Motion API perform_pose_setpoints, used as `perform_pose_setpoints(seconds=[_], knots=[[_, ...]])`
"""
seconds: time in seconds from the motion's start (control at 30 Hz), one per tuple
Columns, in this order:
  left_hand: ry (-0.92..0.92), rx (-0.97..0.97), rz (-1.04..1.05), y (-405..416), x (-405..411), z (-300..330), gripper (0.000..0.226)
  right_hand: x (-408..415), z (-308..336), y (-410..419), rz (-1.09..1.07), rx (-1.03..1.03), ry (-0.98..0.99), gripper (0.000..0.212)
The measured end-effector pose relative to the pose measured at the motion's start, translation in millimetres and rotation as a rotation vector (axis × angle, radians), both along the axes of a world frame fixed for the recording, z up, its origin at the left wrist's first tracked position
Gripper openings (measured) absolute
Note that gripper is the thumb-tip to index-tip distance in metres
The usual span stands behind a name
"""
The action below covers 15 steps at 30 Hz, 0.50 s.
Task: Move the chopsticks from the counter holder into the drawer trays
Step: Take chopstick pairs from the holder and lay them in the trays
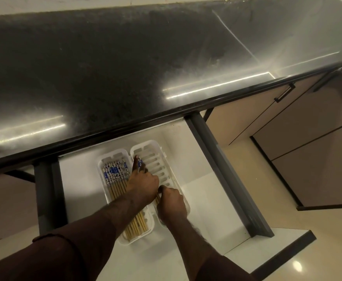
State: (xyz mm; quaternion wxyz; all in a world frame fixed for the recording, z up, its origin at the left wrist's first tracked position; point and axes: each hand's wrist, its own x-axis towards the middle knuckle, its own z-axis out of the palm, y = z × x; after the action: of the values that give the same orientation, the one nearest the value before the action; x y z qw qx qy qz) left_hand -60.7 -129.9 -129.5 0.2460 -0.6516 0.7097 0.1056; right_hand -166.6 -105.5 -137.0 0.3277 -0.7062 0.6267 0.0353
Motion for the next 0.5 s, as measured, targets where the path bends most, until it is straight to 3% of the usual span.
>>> perform_pose_setpoints(seconds=[0.5], knots=[[0.216, -0.22, -0.031, 7.8, 1.2, 44.2, 0.016, -20.9, 62.2, -2.8, -0.173, -0.144, -0.115, 0.034]])
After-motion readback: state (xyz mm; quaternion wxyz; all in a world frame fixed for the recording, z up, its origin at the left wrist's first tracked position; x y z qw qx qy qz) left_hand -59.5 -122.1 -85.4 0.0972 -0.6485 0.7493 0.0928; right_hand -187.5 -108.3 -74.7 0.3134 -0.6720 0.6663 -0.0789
